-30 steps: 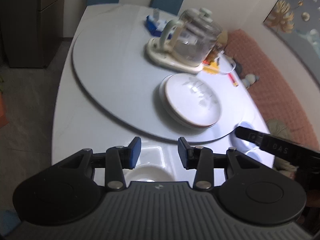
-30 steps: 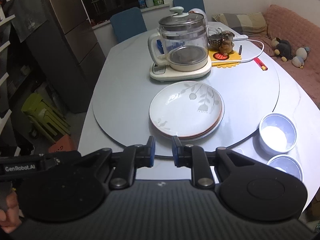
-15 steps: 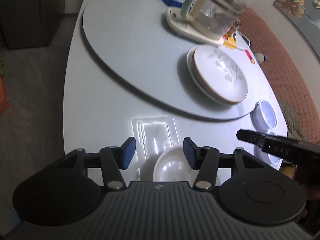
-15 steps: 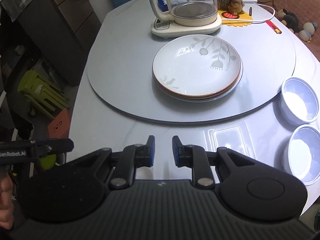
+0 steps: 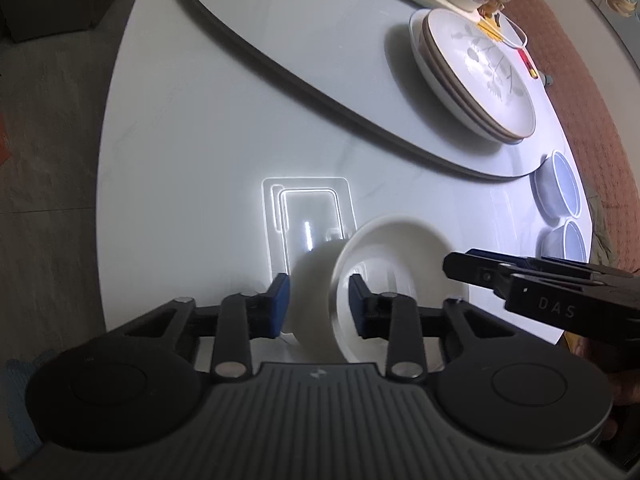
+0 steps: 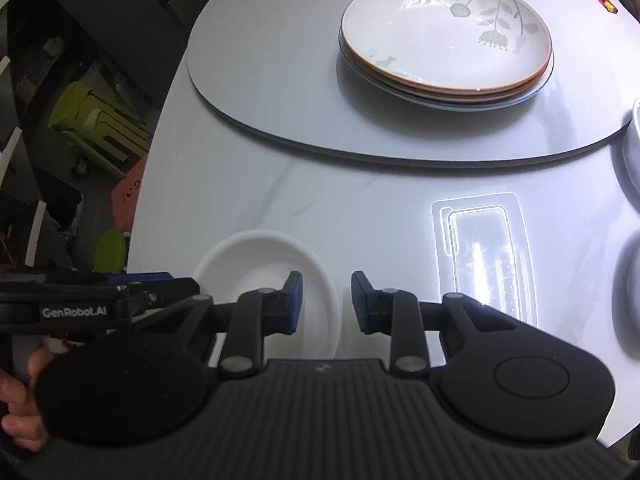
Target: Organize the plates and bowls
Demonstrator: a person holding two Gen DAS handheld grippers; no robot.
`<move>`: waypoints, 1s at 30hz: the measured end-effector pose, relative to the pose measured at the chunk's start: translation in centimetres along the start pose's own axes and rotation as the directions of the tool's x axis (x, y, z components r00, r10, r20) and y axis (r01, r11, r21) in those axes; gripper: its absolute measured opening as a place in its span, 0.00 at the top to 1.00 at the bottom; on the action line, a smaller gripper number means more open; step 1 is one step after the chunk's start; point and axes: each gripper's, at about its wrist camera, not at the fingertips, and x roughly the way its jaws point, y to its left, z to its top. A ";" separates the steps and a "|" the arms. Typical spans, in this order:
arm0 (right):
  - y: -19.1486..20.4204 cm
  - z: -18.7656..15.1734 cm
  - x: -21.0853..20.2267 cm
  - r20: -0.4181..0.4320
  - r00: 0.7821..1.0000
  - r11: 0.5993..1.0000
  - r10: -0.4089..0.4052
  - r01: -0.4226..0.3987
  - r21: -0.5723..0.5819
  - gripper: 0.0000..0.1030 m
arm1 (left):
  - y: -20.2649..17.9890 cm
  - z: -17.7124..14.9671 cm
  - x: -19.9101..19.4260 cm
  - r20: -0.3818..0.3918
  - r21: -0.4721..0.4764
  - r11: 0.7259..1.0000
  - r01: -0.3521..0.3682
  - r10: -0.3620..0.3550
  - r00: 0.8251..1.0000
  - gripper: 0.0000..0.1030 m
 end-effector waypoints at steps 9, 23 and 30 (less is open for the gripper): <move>-1.4 -0.8 1.0 -0.038 0.998 0.998 0.040 -0.038 0.054 0.80 | -1.7 -0.9 0.8 -0.018 -0.022 0.999 0.032 -0.032 0.999 0.85; -4.6 -1.6 -3.6 0.046 0.998 0.998 0.035 -0.038 0.058 0.81 | -6.6 -2.3 -0.8 0.037 -0.024 0.996 0.085 -0.084 0.996 0.85; -6.1 -2.8 -4.5 0.061 0.998 0.999 0.000 -0.002 0.035 0.81 | -9.1 -3.4 -0.1 0.042 0.001 0.998 0.064 -0.064 0.997 0.85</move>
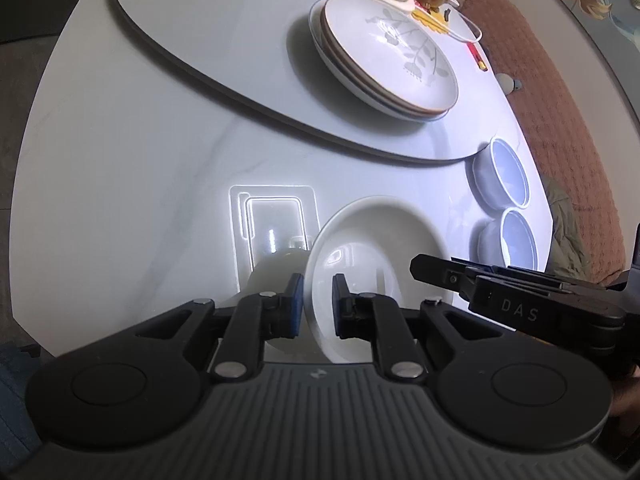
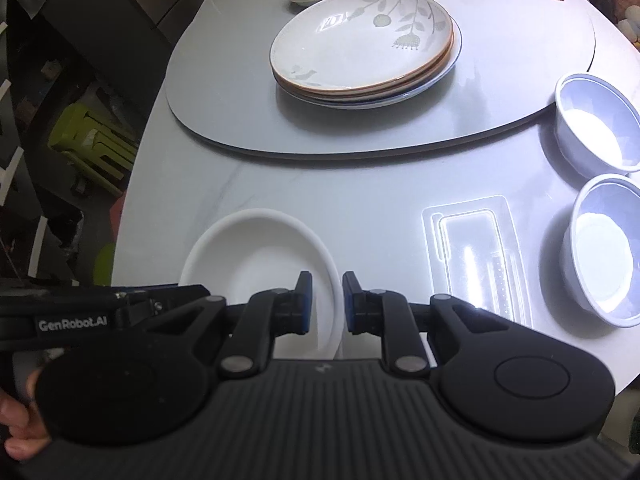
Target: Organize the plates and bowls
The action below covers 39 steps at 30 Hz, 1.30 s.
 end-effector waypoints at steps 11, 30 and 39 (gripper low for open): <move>-1.4 -1.6 1.0 -0.004 1.000 1.000 -0.021 0.021 0.000 0.81 | -0.4 -0.9 1.4 -0.008 0.022 1.000 -0.008 0.008 1.000 0.84; -2.2 -1.5 0.7 0.013 1.000 1.000 -0.013 0.012 0.015 0.79 | -1.0 0.6 2.8 -0.080 0.066 0.997 -0.037 0.043 0.996 0.65; -1.4 -0.5 -2.4 0.058 0.998 1.000 -0.015 0.016 -0.021 0.67 | -1.4 0.8 -1.9 0.029 0.039 0.998 -0.059 0.058 0.998 0.59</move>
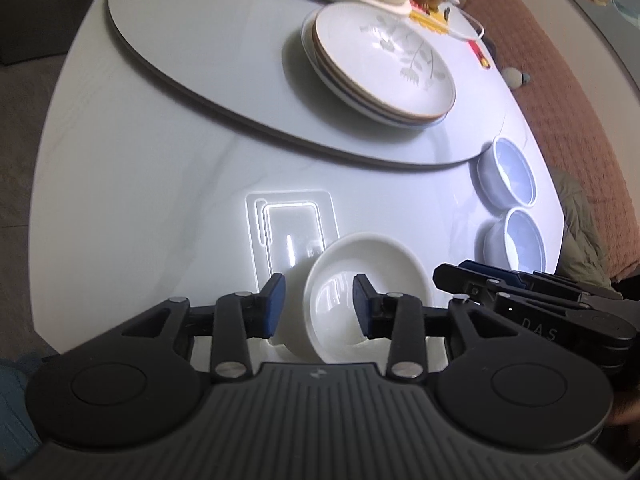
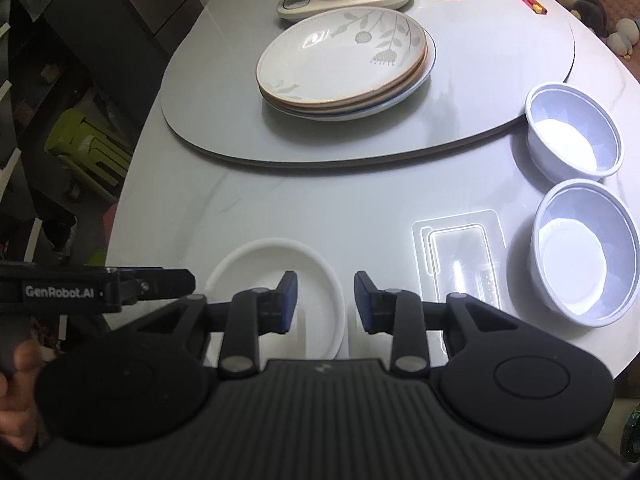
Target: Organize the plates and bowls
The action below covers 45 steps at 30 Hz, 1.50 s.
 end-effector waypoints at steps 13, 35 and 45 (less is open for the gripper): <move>1.2 1.3 -7.6 0.138 0.990 0.997 0.033 -0.023 -0.079 0.67 | -3.2 -1.0 -9.0 0.203 0.017 1.000 -0.015 0.011 0.979 0.59; -2.2 -0.5 -15.0 0.231 0.973 1.000 0.000 0.002 -0.008 0.67 | -7.3 -4.5 -13.4 0.274 0.026 0.999 -0.034 0.026 0.962 0.59; -8.3 1.2 -14.7 0.198 0.980 0.999 -0.032 0.027 0.028 0.67 | -11.1 -1.8 -10.1 0.235 0.028 0.999 -0.043 0.035 0.971 0.49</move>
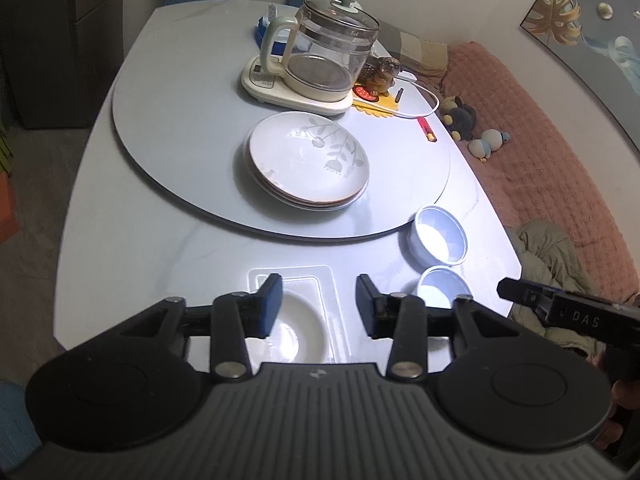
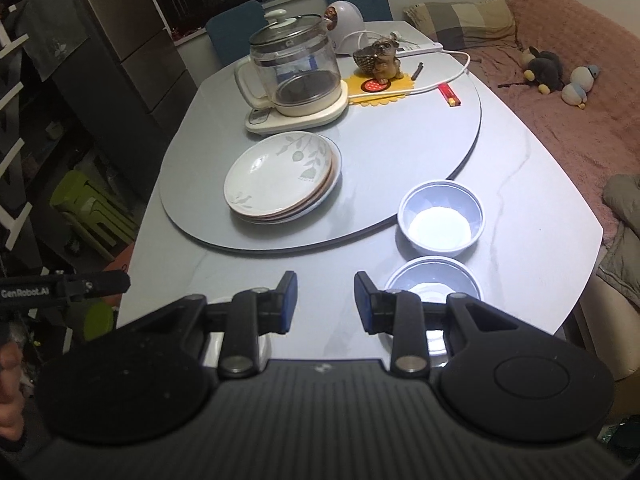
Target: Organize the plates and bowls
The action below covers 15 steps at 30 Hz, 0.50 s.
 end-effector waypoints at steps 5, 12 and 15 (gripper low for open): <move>-3.1 0.4 1.5 -0.041 0.998 0.999 -0.049 0.049 -0.006 0.52 | -2.4 0.4 3.8 -0.045 0.005 1.000 0.011 -0.010 0.999 0.46; -6.3 0.8 5.1 -0.106 0.991 0.995 -0.078 0.071 -0.071 0.37 | -5.1 0.3 9.9 -0.145 0.027 0.998 0.049 -0.045 0.988 0.46; -8.0 1.1 6.5 -0.131 0.989 0.997 -0.063 0.056 -0.052 0.37 | -6.7 0.4 12.5 -0.179 0.032 0.996 0.078 -0.071 0.981 0.46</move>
